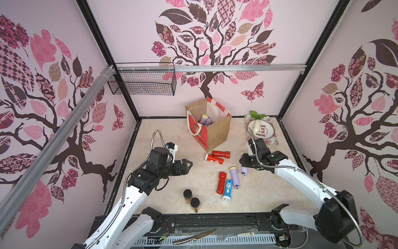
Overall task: Put the flashlights into the tote bags
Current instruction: Pick up the flashlight from the center of the board.
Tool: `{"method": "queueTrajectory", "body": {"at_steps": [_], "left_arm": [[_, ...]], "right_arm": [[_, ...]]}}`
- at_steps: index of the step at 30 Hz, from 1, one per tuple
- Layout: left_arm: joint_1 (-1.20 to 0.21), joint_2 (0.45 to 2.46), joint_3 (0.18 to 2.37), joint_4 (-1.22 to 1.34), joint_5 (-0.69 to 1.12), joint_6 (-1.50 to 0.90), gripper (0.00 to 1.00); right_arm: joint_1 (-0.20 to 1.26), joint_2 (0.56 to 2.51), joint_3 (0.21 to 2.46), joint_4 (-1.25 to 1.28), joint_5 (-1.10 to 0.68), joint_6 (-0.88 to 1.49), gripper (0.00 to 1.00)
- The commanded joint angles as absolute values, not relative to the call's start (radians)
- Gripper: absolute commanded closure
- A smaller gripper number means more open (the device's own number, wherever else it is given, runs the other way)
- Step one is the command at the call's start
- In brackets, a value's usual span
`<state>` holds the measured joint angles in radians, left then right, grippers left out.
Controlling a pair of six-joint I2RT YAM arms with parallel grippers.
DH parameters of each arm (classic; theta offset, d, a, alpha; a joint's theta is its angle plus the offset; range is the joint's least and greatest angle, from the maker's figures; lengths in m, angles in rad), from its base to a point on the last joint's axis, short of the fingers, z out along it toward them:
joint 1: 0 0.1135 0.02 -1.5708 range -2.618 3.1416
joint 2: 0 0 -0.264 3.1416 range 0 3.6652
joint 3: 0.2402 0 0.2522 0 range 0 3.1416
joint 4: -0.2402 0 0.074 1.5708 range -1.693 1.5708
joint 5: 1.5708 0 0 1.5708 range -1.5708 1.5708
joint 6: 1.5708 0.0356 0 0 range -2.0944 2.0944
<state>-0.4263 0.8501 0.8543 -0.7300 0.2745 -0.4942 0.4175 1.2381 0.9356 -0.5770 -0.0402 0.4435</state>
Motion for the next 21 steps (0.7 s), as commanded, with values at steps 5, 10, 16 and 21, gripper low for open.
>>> {"method": "queueTrajectory", "body": {"at_steps": [5, 10, 16, 21], "left_arm": [[-0.425, 0.862, 0.862, -0.758, 0.281, -0.496, 0.14], [-0.423, 0.908, 0.919, -0.801, 0.262, -0.484, 0.14], [-0.423, 0.972, 0.972, -0.838, 0.261, -0.469, 0.14], [-0.423, 0.988, 1.002, -0.870, 0.252, -0.470, 0.14]], "right_arm": [[0.416, 1.251, 1.153, -0.587, -0.026, 0.371, 1.00], [0.416, 1.277, 1.245, -0.492, -0.054, 0.338, 1.00], [0.416, 1.377, 1.402, -0.453, -0.103, 0.293, 1.00], [0.416, 1.480, 1.520, -0.391, -0.134, 0.287, 1.00]]}}
